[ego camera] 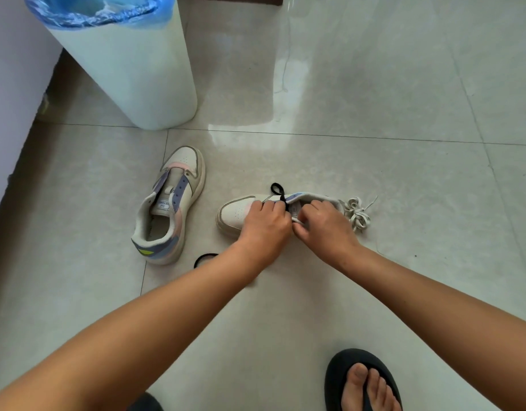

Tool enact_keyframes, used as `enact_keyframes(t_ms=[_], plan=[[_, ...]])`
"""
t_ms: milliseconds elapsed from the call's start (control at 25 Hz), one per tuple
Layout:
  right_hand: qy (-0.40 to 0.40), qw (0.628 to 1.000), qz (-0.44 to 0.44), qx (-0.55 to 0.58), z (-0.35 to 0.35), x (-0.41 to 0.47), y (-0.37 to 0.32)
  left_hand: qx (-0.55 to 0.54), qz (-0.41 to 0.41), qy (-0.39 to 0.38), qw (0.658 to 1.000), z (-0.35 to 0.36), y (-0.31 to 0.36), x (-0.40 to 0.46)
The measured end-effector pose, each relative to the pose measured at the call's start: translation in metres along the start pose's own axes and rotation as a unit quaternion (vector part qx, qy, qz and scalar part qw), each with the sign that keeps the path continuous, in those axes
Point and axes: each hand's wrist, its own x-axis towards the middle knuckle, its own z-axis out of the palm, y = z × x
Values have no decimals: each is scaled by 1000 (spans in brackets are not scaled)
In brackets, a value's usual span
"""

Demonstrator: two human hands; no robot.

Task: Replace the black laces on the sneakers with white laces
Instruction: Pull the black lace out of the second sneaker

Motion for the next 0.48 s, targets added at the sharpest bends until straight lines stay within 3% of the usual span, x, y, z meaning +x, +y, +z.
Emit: enact_keyframes(t_ms=[80, 200, 280, 360, 400, 480], plan=[[-14, 1000, 7, 10, -3, 0, 3, -27, -25, -21, 999, 2, 1, 2], [-56, 998, 40, -7, -9, 4, 1, 12, 14, -17, 1000, 6, -14, -20], [-93, 992, 87, -13, -13, 5, 2, 42, 87, -127, 987, -1, -27, -44], [-105, 990, 98, -5, -16, 5, 2, 91, 88, -216, 968, 5, -46, -60], [-111, 989, 93, -5, -17, 5, 2, 88, 59, -192, 976, 2, -48, -61], [-119, 989, 92, 5, -16, 5, -2, 72, 26, -69, 995, 0, -40, -52]])
